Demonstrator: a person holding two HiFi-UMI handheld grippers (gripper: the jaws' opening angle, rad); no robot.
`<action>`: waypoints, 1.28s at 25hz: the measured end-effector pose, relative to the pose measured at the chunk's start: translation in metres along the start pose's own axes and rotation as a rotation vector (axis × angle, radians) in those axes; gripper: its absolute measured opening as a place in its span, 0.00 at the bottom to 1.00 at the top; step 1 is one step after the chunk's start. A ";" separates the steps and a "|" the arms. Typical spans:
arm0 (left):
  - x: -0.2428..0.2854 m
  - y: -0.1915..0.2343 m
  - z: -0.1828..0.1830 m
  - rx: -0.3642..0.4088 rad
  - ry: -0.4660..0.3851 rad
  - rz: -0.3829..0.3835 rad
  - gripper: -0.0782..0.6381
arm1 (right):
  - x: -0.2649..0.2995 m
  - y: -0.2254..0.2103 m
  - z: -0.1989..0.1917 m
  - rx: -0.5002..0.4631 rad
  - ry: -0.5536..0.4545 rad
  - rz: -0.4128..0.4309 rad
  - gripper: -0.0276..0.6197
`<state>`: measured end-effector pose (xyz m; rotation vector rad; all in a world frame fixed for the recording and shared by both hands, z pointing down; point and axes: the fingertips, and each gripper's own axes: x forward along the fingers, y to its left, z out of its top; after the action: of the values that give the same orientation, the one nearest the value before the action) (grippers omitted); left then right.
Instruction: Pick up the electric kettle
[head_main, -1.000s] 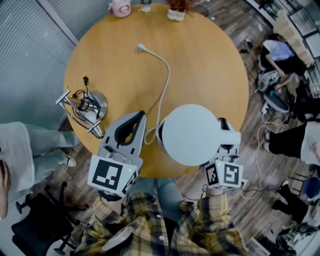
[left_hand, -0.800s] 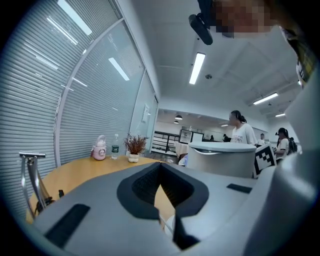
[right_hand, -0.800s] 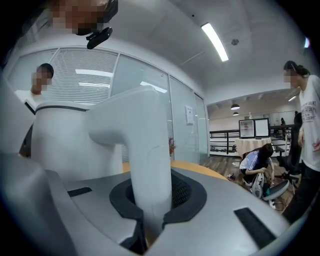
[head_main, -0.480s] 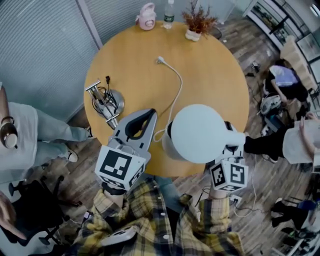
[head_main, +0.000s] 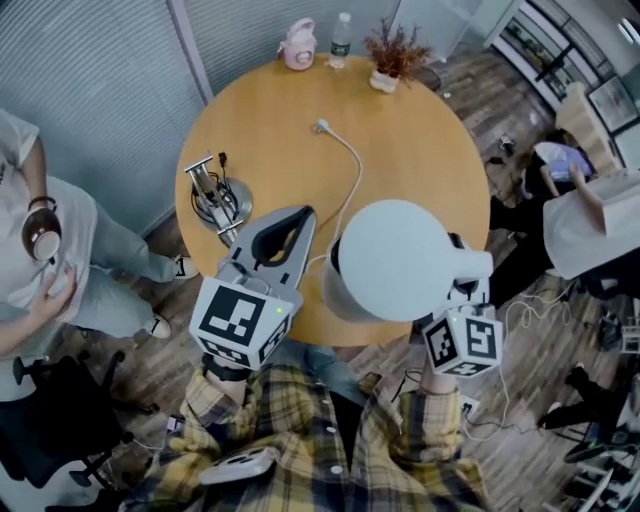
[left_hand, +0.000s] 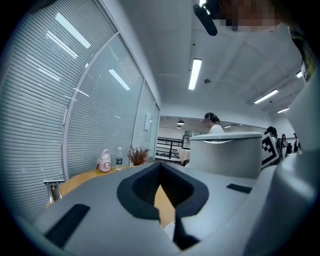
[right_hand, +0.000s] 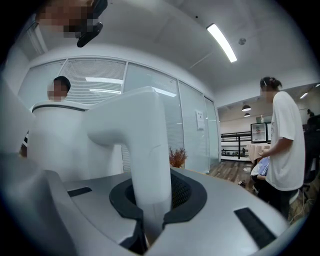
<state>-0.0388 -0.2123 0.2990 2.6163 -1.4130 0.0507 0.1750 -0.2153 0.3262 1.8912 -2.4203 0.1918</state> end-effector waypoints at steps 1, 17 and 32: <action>-0.001 -0.002 0.001 0.002 -0.003 0.001 0.11 | -0.002 0.000 0.002 0.001 -0.002 0.002 0.13; -0.003 -0.029 0.025 0.034 -0.049 -0.031 0.11 | -0.023 -0.007 0.046 -0.013 -0.067 0.013 0.13; 0.002 -0.043 0.019 0.041 -0.033 -0.054 0.11 | -0.032 -0.014 0.036 0.002 -0.052 -0.003 0.13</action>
<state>-0.0026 -0.1936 0.2752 2.6989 -1.3647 0.0297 0.1972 -0.1930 0.2875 1.9251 -2.4505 0.1465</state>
